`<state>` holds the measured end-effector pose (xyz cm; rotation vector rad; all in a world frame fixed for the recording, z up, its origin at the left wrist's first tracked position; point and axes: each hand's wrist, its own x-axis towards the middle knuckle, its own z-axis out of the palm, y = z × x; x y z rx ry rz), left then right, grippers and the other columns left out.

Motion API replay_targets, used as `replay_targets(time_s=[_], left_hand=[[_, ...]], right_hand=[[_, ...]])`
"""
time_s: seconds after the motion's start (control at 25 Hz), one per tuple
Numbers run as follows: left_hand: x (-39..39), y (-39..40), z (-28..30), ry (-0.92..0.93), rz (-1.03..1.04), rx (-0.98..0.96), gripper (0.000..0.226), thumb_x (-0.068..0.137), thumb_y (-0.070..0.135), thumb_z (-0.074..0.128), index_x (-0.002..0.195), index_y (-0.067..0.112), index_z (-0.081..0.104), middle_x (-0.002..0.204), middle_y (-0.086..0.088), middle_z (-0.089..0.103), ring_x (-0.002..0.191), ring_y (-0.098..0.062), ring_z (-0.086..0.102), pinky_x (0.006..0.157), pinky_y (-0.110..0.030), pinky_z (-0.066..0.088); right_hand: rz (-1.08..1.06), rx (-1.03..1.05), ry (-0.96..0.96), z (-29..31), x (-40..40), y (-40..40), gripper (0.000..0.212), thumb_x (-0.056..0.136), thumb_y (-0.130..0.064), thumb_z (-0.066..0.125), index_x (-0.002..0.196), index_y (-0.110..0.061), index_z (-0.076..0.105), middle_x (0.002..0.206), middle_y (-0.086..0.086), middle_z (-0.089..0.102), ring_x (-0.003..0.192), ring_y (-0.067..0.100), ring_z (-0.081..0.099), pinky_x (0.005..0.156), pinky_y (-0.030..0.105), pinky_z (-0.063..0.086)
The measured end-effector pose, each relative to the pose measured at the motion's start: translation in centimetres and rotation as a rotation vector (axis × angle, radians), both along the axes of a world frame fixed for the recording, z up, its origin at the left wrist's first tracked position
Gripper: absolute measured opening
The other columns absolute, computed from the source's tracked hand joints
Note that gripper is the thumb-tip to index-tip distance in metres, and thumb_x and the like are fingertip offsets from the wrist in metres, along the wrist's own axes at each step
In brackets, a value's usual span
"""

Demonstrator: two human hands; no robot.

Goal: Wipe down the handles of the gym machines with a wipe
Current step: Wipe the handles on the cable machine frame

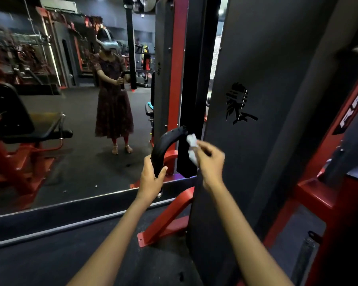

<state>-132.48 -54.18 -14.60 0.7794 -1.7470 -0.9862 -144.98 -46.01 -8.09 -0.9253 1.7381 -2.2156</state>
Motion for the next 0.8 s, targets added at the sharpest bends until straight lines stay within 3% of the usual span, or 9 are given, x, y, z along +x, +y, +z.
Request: replay_targets(time_s=[0.12,0.24,0.36,0.48,0.6,0.72,0.8], left_hand=[[0.0,0.2,-0.1,0.023,0.014,-0.004,0.043,0.089,0.005,0.061,0.127,0.008,0.04,0.112,-0.005,0.055,0.102,-0.015,0.053,0.083,-0.015,0.039],[-0.1,0.3,-0.3,0.023,0.019,-0.008,0.047,0.089,0.006,0.06,0.131,0.009,0.038,0.114,-0.002,0.053,0.102,-0.011,0.052,0.077,-0.007,0.038],[-0.2,0.4,-0.3,0.035,0.014,-0.017,0.049,0.089,0.002,0.06,0.132,0.008,0.037,0.113,0.0,0.051,0.097,-0.004,0.05,0.076,0.001,0.037],[-0.2,0.3,-0.4,0.032,0.005,-0.004,0.049,0.089,0.003,0.059,0.131,0.01,0.036,0.111,0.001,0.05,0.096,0.003,0.05,0.077,-0.005,0.038],[-0.1,0.3,-0.4,0.03,-0.009,0.009,0.048,0.09,0.004,0.059,0.13,0.013,0.036,0.108,0.001,0.053,0.094,-0.001,0.052,0.078,-0.013,0.04],[-0.1,0.5,-0.4,0.037,-0.006,0.019,0.047,0.09,0.004,0.058,0.13,0.013,0.036,0.107,0.001,0.053,0.094,-0.004,0.052,0.075,-0.01,0.041],[-0.1,0.6,-0.4,0.049,-0.015,0.005,0.046,0.09,0.004,0.058,0.129,0.014,0.036,0.108,0.0,0.053,0.096,-0.006,0.052,0.077,-0.01,0.041]], right_hand=[[-0.204,0.016,0.677,4.4,-0.7,-2.4,0.021,0.08,0.0,0.063,0.097,-0.005,0.073,0.081,0.005,0.064,0.071,0.009,0.057,0.067,0.015,0.045],[-0.228,0.189,0.985,4.2,0.0,-4.1,0.021,0.081,0.005,0.058,0.099,0.002,0.068,0.083,0.015,0.054,0.07,0.023,0.053,0.06,0.028,0.043],[-0.226,0.18,0.841,1.5,0.1,-3.2,0.022,0.082,0.006,0.057,0.101,0.003,0.068,0.082,0.015,0.054,0.067,0.018,0.05,0.062,0.025,0.044],[-0.233,0.156,0.726,0.8,0.4,-1.6,0.021,0.082,0.004,0.06,0.099,0.001,0.071,0.078,0.013,0.058,0.063,0.015,0.051,0.063,0.034,0.051],[-0.261,0.112,0.846,3.8,0.6,-2.8,0.028,0.083,0.004,0.059,0.109,-0.002,0.067,0.08,0.013,0.056,0.064,0.016,0.05,0.061,0.026,0.047],[-0.282,0.292,1.012,4.3,1.1,-4.1,0.026,0.083,0.007,0.056,0.107,0.002,0.064,0.087,0.018,0.054,0.07,0.029,0.056,0.06,0.033,0.05],[-0.275,0.32,0.979,2.9,1.4,-3.4,0.022,0.084,0.008,0.054,0.103,0.005,0.063,0.089,0.019,0.053,0.07,0.033,0.057,0.06,0.034,0.049]])
